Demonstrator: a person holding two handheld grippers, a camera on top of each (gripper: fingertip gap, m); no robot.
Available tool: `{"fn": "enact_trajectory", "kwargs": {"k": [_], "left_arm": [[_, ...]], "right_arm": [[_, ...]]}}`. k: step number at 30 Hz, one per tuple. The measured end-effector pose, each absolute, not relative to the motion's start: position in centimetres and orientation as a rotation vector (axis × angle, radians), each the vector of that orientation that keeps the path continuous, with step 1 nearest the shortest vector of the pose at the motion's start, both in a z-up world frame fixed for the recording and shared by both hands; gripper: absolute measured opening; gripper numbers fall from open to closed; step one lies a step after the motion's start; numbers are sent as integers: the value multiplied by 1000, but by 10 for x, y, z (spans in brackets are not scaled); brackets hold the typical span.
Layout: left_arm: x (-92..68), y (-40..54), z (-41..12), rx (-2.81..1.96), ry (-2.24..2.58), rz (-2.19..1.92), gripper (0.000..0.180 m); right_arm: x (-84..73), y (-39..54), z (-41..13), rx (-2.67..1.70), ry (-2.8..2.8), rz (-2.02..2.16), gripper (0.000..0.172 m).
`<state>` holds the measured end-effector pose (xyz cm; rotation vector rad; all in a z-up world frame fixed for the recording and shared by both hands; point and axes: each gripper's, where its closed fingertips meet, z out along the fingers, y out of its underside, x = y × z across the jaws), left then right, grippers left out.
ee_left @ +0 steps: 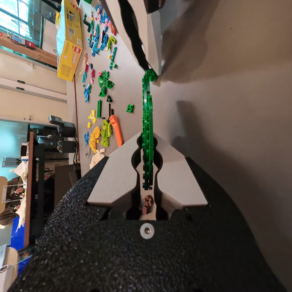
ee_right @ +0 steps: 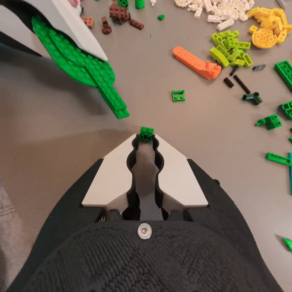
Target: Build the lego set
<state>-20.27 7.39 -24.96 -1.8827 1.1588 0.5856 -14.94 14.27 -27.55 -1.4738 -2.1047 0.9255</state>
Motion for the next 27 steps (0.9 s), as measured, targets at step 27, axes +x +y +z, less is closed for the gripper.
{"fn": "enact_trajectory", "kwargs": {"k": [27], "left_arm": [[-175, 86, -243, -1499, 1395, 966, 6]], "right_arm": [[-114, 126, -253, -808, -2867, 825, 16]]}}
